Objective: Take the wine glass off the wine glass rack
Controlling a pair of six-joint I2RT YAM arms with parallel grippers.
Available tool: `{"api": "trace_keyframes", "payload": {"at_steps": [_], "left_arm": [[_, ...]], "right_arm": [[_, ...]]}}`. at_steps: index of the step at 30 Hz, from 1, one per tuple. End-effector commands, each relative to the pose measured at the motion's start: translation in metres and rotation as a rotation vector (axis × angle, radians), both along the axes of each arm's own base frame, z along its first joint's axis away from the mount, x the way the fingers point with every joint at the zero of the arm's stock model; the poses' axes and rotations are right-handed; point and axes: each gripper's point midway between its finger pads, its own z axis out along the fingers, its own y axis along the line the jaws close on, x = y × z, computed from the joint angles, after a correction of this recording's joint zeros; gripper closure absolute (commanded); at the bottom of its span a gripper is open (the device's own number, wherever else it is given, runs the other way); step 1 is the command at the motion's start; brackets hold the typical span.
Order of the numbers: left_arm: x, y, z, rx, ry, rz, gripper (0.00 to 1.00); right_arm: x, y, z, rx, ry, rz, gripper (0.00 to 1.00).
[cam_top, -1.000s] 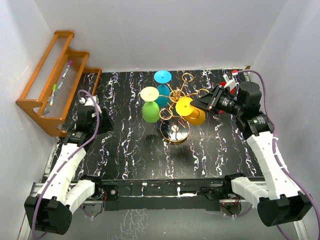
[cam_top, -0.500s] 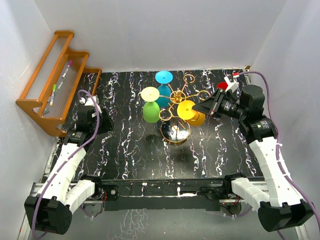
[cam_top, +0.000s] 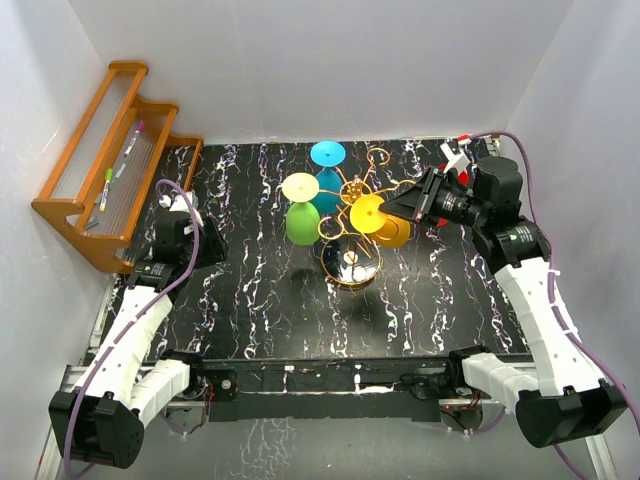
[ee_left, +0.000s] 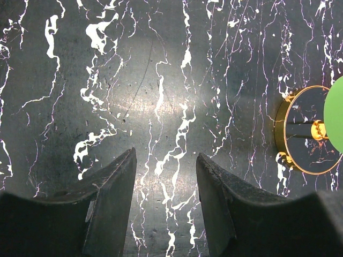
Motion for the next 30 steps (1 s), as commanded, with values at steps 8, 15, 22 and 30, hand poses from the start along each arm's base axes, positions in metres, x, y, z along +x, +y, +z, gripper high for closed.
{"api": "trace_keyframes", "payload": {"at_steps": [8,15,22,30], "left_arm": [[0.000,0.000,0.001,-0.003,-0.007,-0.002,0.53],[0.001,-0.001,0.001,-0.004,-0.007,-0.004,0.53],[0.000,-0.001,0.002,-0.005,-0.011,-0.004,0.53],[0.001,-0.004,0.005,-0.020,-0.023,-0.018,0.53]], "right_arm": [[-0.008,0.011,0.026,-0.022,-0.117,0.045,0.92],[-0.017,0.010,0.025,-0.045,-0.131,0.058,0.92],[-0.035,0.006,0.018,-0.071,-0.125,0.078,0.92],[-0.055,-0.003,0.011,-0.113,-0.128,0.071,0.92]]}}
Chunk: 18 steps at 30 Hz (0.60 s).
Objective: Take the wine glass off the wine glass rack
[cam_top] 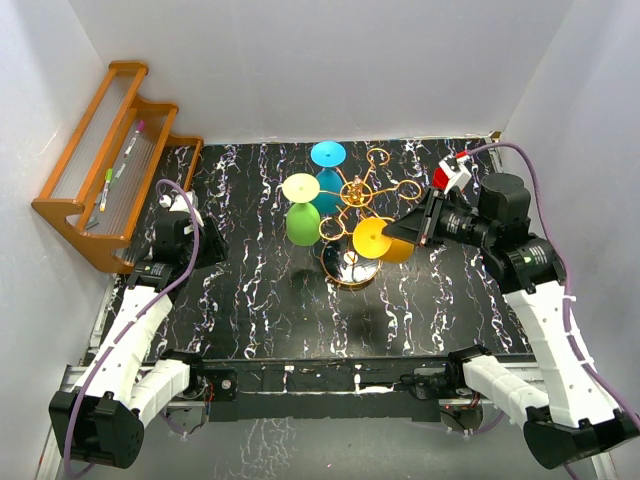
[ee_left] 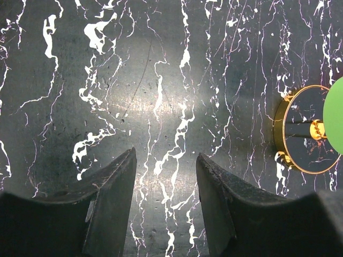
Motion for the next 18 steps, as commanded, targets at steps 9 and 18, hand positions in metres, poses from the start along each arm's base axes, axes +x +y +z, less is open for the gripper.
{"api": "trace_keyframes", "payload": {"at_steps": [9,18], "left_arm": [[-0.006,-0.020,0.017,-0.099,-0.055,-0.078,0.54],[-0.077,-0.099,0.105,-0.567,-0.186,-0.454,0.57]], "right_arm": [[-0.035,-0.012,0.014,-0.042,-0.093,0.009,0.92],[-0.075,-0.011,0.019,-0.004,-0.072,0.094,0.92]]}}
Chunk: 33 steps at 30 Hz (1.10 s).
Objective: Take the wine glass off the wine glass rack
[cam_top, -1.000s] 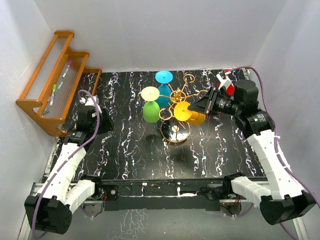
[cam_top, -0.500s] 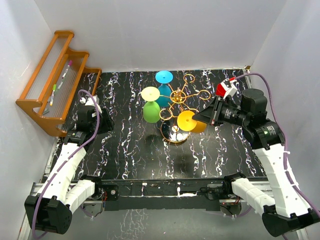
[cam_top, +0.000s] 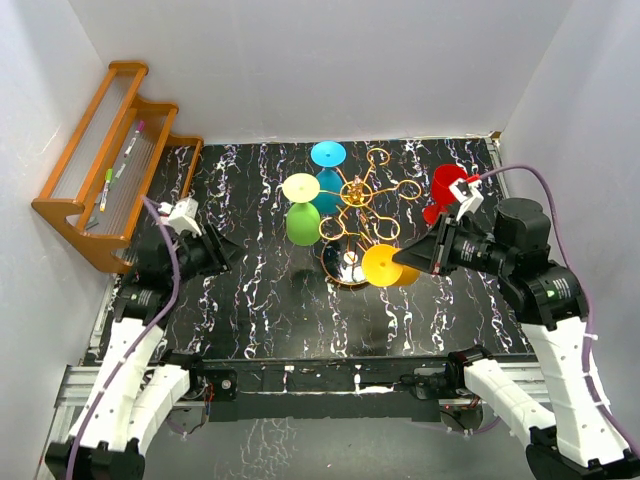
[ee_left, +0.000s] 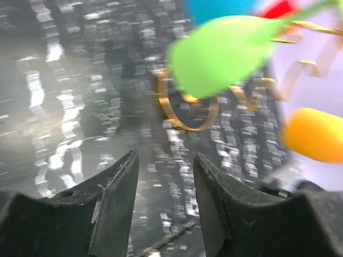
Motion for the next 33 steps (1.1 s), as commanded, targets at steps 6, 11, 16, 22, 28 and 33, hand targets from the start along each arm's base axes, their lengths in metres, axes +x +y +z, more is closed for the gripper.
{"api": "trace_keyframes", "payload": {"at_steps": [6,11,16,22,28,33], "left_arm": [[-0.109,-0.076,0.129,-0.533,-0.170,-0.572,0.53],[-0.139,-0.084,0.154,-0.566,-0.171,-0.712,0.50],[-0.164,-0.089,0.168,-0.572,-0.140,-0.829,0.43],[-0.162,-0.100,0.171,-0.557,-0.071,-0.887,0.44],[-0.146,-0.110,0.178,-0.524,-0.021,-0.889,0.49],[-0.134,-0.118,0.179,-0.521,0.019,-0.896,0.50]], "right_arm": [[-0.037,0.008,0.017,0.065,-0.033,0.149,0.92],[-0.039,0.012,0.022,0.083,-0.045,0.193,0.92],[-0.036,0.016,0.034,0.095,-0.061,0.226,0.92],[-0.030,0.021,0.049,0.110,-0.078,0.259,0.92],[-0.020,0.025,0.062,0.127,-0.084,0.276,0.92],[-0.012,0.029,0.066,0.143,-0.081,0.287,0.92]]}}
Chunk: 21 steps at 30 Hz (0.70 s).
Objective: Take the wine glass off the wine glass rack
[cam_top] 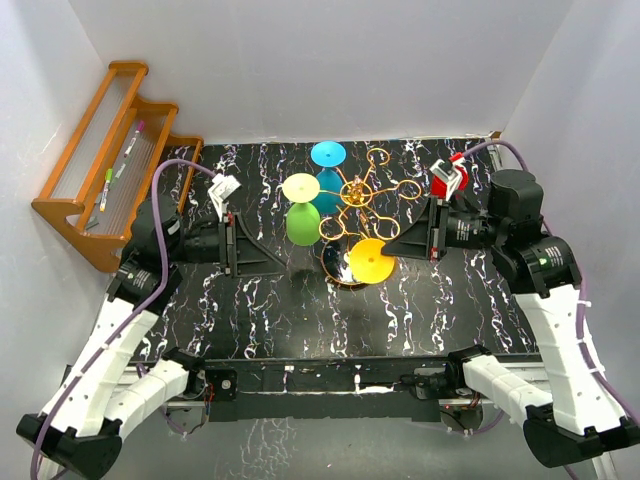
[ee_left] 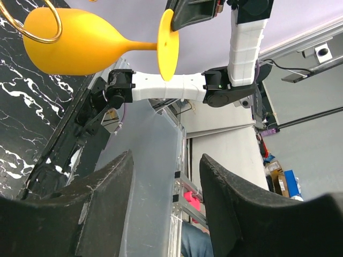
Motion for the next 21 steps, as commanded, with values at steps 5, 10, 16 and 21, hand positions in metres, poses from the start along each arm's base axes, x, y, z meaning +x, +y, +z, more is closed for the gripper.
{"api": "trace_keyframes", "payload": {"at_steps": [5,10,16,21], "left_arm": [[0.000,-0.008,0.019,-0.003,-0.040,-0.048,0.50],[0.003,-0.016,0.021,-0.003,-0.039,-0.066,0.50],[0.007,-0.036,0.017,0.017,-0.037,-0.096,0.52],[0.008,-0.054,0.013,0.050,-0.033,-0.120,0.54]], "right_arm": [[0.010,0.009,0.032,0.073,-0.104,0.048,0.92],[0.018,0.017,0.036,0.089,-0.101,0.064,0.92],[0.020,0.033,0.032,0.081,-0.086,0.082,0.92],[0.015,0.046,0.030,0.079,-0.081,0.099,0.92]]}}
